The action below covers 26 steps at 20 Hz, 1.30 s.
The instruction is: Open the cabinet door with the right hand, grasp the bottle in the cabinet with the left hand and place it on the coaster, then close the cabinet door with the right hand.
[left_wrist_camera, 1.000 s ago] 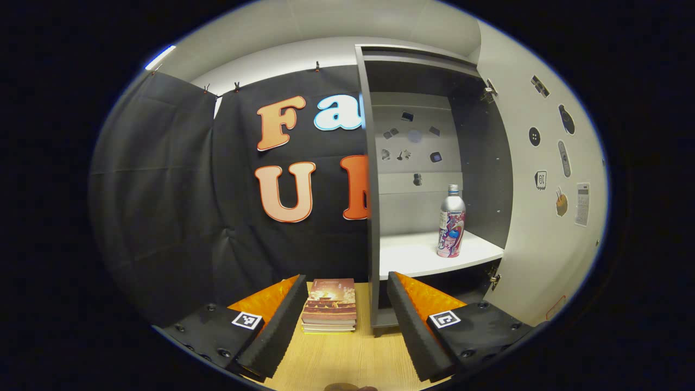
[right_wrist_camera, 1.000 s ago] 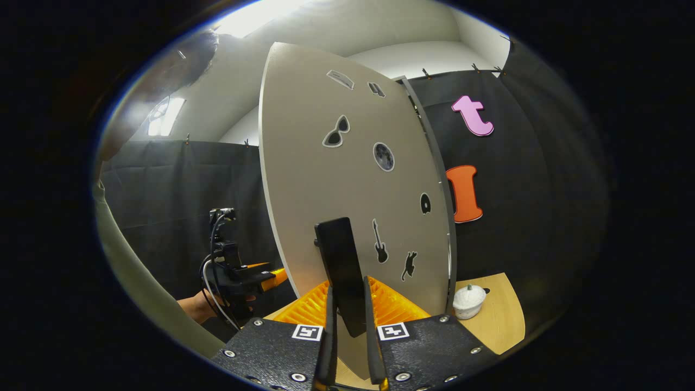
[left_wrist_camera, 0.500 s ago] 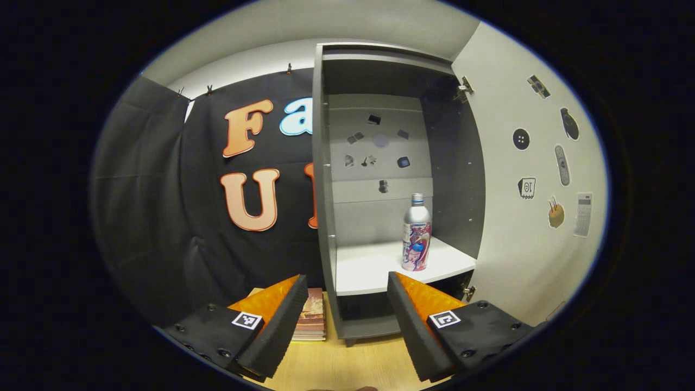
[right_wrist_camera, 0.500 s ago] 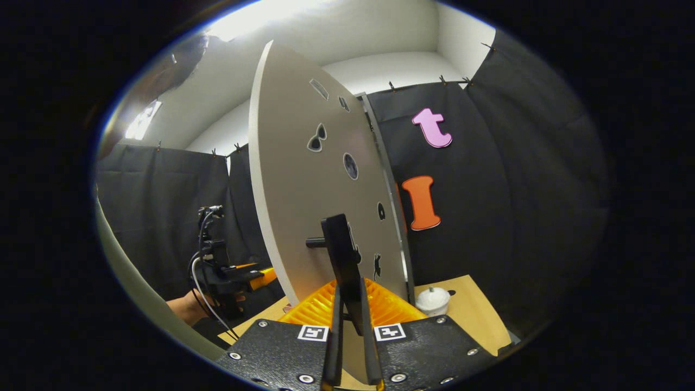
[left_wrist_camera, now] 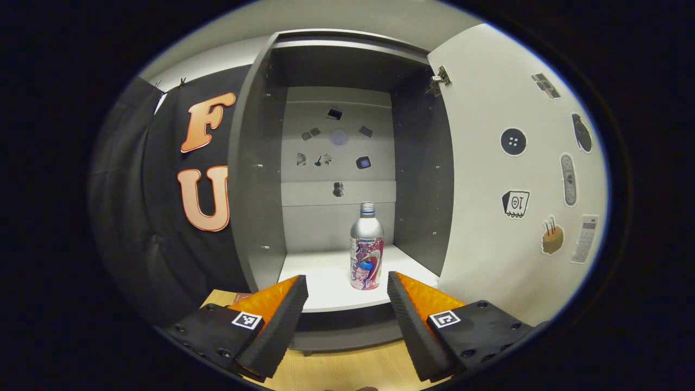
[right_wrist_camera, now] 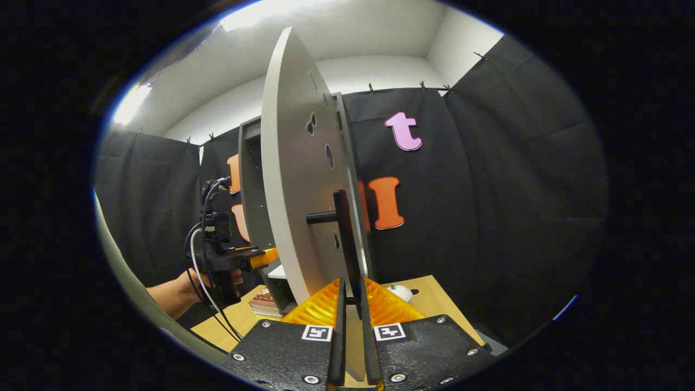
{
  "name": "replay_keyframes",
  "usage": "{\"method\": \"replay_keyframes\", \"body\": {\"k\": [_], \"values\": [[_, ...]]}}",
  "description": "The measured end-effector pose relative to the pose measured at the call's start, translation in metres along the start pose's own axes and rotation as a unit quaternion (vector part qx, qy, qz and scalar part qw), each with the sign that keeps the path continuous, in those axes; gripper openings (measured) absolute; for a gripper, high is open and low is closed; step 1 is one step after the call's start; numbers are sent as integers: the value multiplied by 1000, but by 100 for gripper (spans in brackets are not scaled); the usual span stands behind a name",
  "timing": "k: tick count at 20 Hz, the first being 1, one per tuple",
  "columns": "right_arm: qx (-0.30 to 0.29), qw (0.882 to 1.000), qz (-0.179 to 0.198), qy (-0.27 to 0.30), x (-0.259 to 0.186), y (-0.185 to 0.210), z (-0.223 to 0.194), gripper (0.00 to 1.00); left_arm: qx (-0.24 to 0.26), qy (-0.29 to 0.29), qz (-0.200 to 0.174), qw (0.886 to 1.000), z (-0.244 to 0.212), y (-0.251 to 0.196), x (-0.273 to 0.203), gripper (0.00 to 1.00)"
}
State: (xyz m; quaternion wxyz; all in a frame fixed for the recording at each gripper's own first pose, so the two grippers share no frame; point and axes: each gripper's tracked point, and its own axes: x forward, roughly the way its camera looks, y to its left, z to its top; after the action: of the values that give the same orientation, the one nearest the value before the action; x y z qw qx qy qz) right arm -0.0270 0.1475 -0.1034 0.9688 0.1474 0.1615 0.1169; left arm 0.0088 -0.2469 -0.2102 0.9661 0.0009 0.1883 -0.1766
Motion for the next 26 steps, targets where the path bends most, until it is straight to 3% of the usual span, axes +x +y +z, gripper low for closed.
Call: {"method": "replay_keyframes", "body": {"k": [3,7,14,16,18,20,21,22,26], "values": [[27,1000,13,-4,-23,5,2,13,2,-1,-5,1000,2,-9,26,95],[18,1000,-3,8,-35,-8,-4,12,5,-2,-15,1000,2,-24,63,96],[14,997,-72,15,-23,-42,-15,31,12,8,-6,1000,-12,-25,125,93],[21,996,-90,18,-26,-50,-19,46,14,6,-7,1000,-15,-24,138,96],[23,994,-103,19,-28,-52,-23,52,25,8,1,1000,-17,-21,149,96],[18,993,-115,22,-30,-56,-25,53,25,12,-2,1000,-21,-26,161,99],[16,992,-120,23,-31,-57,-27,47,24,13,-6,1000,-22,-29,167,96],[14,992,-126,24,-30,-56,-29,53,24,17,-7,1000,-25,-29,173,96],[13,990,-137,28,-28,-55,-33,54,-5,31,-7,999,-32,-28,187,96]]}}
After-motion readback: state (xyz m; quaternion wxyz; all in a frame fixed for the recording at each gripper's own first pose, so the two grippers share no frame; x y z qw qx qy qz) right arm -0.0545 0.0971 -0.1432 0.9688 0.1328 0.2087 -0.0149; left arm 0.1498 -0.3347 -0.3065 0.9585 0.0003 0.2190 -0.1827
